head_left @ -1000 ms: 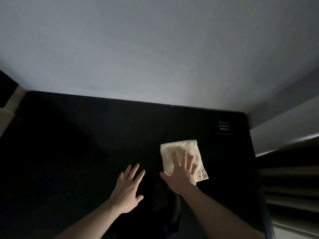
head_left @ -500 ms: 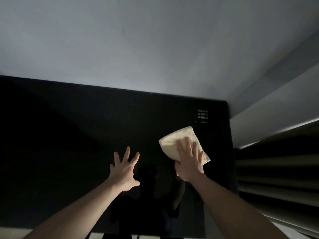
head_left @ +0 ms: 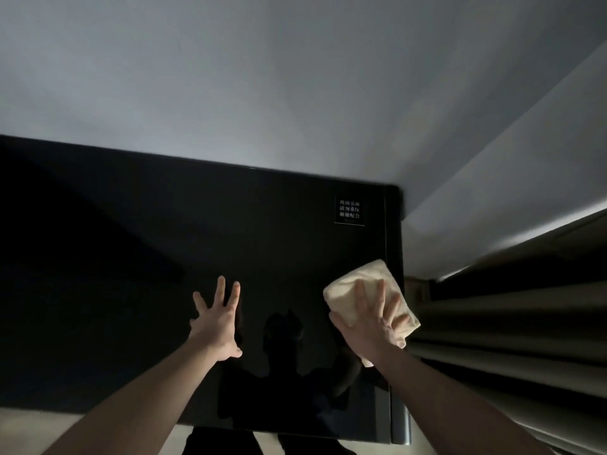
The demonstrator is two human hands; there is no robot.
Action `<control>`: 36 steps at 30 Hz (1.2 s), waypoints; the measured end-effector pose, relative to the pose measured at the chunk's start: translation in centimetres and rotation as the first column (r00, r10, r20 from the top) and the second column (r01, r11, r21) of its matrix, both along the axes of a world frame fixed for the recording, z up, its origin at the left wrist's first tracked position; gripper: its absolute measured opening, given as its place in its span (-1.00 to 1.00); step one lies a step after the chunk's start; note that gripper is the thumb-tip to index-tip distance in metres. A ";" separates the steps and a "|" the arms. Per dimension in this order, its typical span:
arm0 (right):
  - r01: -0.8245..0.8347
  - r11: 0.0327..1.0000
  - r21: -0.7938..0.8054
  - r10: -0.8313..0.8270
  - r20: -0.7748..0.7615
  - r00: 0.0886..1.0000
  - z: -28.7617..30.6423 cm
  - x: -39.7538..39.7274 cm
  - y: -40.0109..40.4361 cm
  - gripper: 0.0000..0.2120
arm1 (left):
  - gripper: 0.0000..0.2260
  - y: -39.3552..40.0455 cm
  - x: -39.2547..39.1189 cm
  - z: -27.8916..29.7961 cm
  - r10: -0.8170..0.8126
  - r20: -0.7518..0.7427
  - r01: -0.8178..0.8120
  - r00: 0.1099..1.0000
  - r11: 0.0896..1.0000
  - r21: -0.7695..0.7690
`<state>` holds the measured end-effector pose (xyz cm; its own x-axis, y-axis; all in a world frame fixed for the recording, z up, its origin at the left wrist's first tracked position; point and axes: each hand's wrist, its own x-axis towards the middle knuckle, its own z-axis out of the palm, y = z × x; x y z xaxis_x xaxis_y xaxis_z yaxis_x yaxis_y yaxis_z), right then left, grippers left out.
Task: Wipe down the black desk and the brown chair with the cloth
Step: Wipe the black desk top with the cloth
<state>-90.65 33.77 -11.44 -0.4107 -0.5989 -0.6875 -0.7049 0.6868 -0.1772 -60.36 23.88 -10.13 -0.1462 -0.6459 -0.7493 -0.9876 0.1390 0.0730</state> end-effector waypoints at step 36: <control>0.155 0.987 -0.028 -0.157 -0.051 0.986 -2.8 4.8 10.0 -0.18 | 0.28 5.5 7.5 -0.3 -0.273 0.003 0.273 0.962 0.962 -0.024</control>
<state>-85.89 43.75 -14.25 -0.5359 -0.5407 -0.6484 -0.5982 0.7851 -0.1602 -52.87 29.34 -10.39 -0.3198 -0.5989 -0.7342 -0.9119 0.4050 0.0668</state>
